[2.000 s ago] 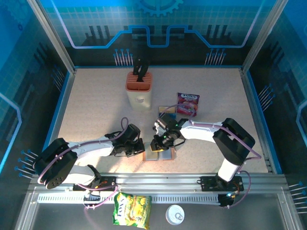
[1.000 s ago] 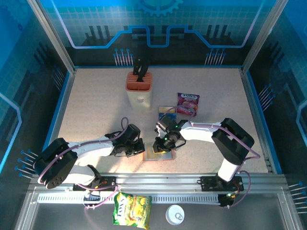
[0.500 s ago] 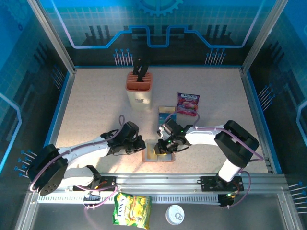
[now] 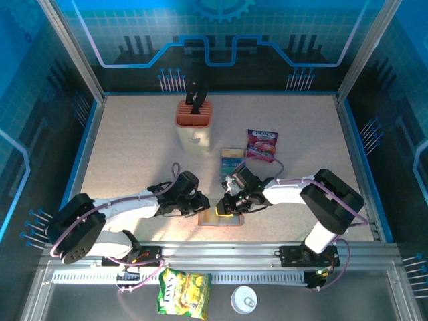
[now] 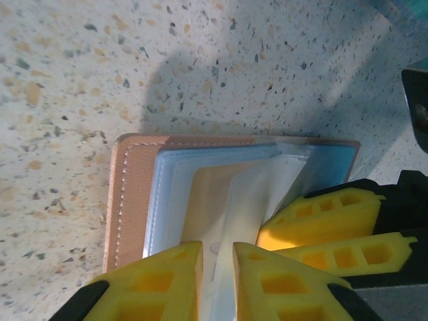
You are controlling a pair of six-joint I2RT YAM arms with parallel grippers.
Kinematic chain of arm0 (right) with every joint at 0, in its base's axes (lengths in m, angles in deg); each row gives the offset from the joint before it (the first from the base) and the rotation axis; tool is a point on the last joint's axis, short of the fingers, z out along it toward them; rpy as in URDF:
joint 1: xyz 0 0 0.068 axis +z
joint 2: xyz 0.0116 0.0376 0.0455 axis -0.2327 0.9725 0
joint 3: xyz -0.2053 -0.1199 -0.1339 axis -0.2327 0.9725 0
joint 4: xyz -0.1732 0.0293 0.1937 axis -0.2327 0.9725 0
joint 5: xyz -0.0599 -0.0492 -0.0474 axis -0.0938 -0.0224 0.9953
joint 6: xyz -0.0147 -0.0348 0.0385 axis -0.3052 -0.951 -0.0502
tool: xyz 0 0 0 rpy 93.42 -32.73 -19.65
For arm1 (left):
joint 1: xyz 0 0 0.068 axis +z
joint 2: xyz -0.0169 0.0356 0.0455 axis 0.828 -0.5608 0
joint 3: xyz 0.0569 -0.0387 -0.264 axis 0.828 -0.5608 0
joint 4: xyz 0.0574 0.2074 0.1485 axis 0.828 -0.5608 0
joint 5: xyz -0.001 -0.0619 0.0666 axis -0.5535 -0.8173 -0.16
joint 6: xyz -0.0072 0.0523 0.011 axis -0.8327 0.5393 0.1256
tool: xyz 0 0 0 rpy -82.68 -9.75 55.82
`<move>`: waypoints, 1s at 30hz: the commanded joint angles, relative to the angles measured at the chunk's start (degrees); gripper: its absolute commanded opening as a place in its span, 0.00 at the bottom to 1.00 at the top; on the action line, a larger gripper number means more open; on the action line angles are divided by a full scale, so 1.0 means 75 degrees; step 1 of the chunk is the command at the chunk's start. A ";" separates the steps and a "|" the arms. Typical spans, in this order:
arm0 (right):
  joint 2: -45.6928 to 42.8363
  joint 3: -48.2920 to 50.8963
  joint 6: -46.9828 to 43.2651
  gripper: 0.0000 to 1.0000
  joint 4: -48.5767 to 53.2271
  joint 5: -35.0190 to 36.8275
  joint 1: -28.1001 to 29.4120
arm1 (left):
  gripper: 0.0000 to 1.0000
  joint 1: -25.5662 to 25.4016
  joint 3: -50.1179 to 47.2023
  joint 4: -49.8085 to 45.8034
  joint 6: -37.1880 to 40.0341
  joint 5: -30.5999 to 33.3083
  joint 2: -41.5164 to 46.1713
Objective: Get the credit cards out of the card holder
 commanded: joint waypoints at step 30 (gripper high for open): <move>-0.1866 -0.0315 -0.0334 0.25 0.1830 0.0639 -0.0213 | 0.18 -0.0321 0.0530 0.0234 -0.0162 -0.0093 -0.0008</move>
